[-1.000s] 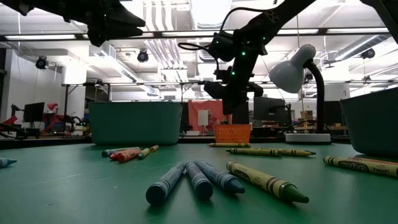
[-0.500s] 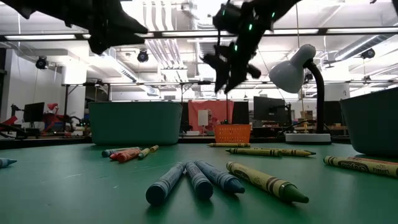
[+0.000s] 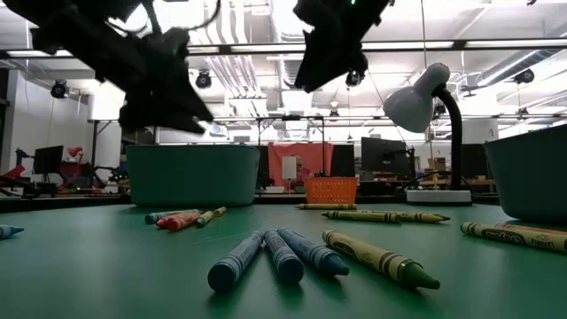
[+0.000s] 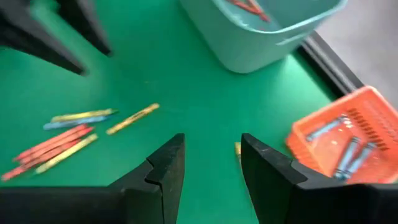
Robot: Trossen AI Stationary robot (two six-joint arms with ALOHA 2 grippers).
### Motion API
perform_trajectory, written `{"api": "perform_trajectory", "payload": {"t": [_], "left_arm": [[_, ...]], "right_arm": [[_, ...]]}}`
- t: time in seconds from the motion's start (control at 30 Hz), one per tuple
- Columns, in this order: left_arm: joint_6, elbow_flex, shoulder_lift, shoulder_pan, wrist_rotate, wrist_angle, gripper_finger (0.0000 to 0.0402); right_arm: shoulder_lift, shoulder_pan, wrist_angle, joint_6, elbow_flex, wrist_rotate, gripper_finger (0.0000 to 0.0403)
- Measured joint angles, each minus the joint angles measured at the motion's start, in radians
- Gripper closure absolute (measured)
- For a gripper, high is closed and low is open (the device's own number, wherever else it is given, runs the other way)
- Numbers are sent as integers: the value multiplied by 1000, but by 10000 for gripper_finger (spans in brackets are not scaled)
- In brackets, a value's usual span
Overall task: Sort crayons
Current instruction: Put the green crayon into the blue bin
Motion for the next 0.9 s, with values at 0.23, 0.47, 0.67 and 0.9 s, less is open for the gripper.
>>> {"api": "perform_trajectory", "payload": {"t": [0.23,0.47,0.67,0.9], "left_arm": [[-96,8,134,-17,77,-55,247],[-120,80,247,-51,75,-142,247],[-139,168,335,-64,60,-301,247],[-159,210,400,-84,45,-381,247]], "right_arm": [[-3,84,10,2,0,0,255],[-2,105,10,5,0,0,262],[2,107,8,13,0,1,262],[2,109,7,12,0,1,266]]}}
